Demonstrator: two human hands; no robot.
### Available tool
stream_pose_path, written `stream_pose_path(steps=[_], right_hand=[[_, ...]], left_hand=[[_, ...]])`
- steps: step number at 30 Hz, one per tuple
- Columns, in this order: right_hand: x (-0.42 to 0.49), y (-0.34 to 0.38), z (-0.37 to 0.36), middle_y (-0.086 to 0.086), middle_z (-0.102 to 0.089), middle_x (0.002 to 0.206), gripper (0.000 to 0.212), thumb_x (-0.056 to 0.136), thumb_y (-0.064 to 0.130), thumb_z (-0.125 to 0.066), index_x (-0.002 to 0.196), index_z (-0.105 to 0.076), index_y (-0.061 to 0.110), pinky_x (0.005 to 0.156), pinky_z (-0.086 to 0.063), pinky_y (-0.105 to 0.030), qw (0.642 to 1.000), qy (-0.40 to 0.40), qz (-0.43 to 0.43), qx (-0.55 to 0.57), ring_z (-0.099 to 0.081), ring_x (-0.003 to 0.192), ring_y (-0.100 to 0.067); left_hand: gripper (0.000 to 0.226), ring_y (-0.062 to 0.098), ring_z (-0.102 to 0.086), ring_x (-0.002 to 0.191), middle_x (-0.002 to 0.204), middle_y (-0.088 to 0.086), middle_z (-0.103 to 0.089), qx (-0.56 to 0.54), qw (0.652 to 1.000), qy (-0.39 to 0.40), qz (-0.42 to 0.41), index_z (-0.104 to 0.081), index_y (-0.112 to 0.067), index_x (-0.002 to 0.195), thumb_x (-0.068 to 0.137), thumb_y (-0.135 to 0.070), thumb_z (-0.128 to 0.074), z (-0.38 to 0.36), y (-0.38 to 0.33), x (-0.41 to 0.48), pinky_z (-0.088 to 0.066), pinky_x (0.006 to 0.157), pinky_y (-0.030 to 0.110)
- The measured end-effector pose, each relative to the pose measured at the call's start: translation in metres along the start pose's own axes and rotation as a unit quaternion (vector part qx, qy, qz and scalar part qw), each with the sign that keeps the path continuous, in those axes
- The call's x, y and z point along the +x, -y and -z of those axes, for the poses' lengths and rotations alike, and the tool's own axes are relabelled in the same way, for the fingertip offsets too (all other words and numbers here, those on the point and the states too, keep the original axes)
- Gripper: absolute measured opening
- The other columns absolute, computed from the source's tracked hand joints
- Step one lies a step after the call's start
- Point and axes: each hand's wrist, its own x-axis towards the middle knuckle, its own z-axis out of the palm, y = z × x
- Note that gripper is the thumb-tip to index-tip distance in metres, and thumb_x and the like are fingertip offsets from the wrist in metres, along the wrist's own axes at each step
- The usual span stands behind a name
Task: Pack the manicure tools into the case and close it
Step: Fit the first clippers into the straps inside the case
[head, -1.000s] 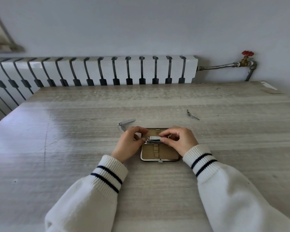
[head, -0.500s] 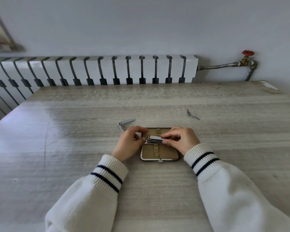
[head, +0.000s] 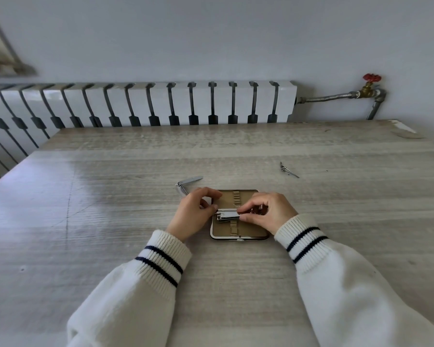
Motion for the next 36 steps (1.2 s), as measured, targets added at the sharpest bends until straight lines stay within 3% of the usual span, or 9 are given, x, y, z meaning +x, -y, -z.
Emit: stream_pose_path(steps=[3, 7, 11, 14, 18, 36], right_hand=[[0.0002, -0.0006, -0.0011, 0.009, -0.059, 0.072, 0.009, 0.067, 0.014, -0.075, 0.076, -0.072, 0.014, 0.065, -0.040, -0.016, 1.000, 0.003, 0.006, -0.022, -0.057, 0.075, -0.016], [0.0001, -0.0002, -0.0014, 0.006, -0.057, 0.074, 0.011, 0.066, 0.013, -0.075, 0.077, -0.071, 0.013, 0.066, -0.039, -0.021, 0.999, 0.010, 0.014, -0.031, -0.054, 0.075, -0.015], [-0.0020, 0.0021, -0.0008, 0.013, -0.051, 0.070, 0.019, 0.068, 0.013, -0.073, 0.086, -0.069, 0.018, 0.062, -0.038, -0.016, 0.998, 0.024, 0.018, -0.049, -0.045, 0.064, -0.006], [-0.0038, 0.0040, -0.0012, 0.005, -0.055, 0.076, 0.020, 0.069, 0.009, -0.072, 0.087, -0.069, 0.019, 0.064, -0.041, -0.020, 0.998, 0.031, 0.026, -0.049, -0.047, 0.065, -0.011], [-0.0036, 0.0041, -0.0029, -0.001, -0.055, 0.082, 0.025, 0.070, 0.003, -0.070, 0.091, -0.070, 0.017, 0.059, -0.037, -0.009, 0.998, 0.035, 0.041, -0.039, -0.048, 0.065, -0.014], [-0.0041, 0.0042, -0.0048, -0.001, -0.049, 0.082, 0.022, 0.074, 0.003, -0.066, 0.092, -0.071, 0.014, 0.063, -0.034, -0.009, 0.996, 0.045, 0.047, -0.063, -0.046, 0.074, -0.013]], left_hand=[[0.025, 0.003, -0.052, 0.070, 0.106, -0.006, -0.061, -0.001, 1.000, 0.000, 0.000, -0.058, -0.030, 0.092, 0.079, -0.008, -0.060, -0.0001, -0.0001, 0.0000, -0.039, 0.063, 0.002], [0.025, 0.003, -0.052, 0.070, 0.105, -0.006, -0.061, -0.003, 1.000, -0.001, 0.000, -0.059, -0.028, 0.092, 0.079, -0.008, -0.061, -0.0002, 0.0002, -0.0004, -0.037, 0.063, -0.001], [0.025, 0.002, -0.052, 0.069, 0.105, -0.007, -0.061, -0.003, 1.000, -0.001, -0.002, -0.059, -0.030, 0.091, 0.079, -0.008, -0.061, -0.0003, 0.0008, -0.0003, -0.036, 0.062, -0.002], [0.026, 0.002, -0.052, 0.069, 0.105, -0.006, -0.062, -0.003, 1.000, -0.001, -0.004, -0.058, -0.031, 0.090, 0.079, -0.008, -0.061, -0.0003, 0.0014, 0.0000, -0.037, 0.063, -0.002], [0.027, 0.002, -0.053, 0.069, 0.104, -0.008, -0.062, -0.005, 1.000, 0.000, -0.004, -0.058, -0.033, 0.090, 0.079, -0.008, -0.061, -0.0003, 0.0019, 0.0002, -0.037, 0.062, -0.001], [0.025, 0.002, -0.053, 0.070, 0.107, -0.005, -0.062, -0.003, 1.000, 0.002, 0.000, -0.059, -0.030, 0.091, 0.079, -0.008, -0.060, -0.0003, 0.0017, 0.0001, -0.037, 0.063, -0.001]])
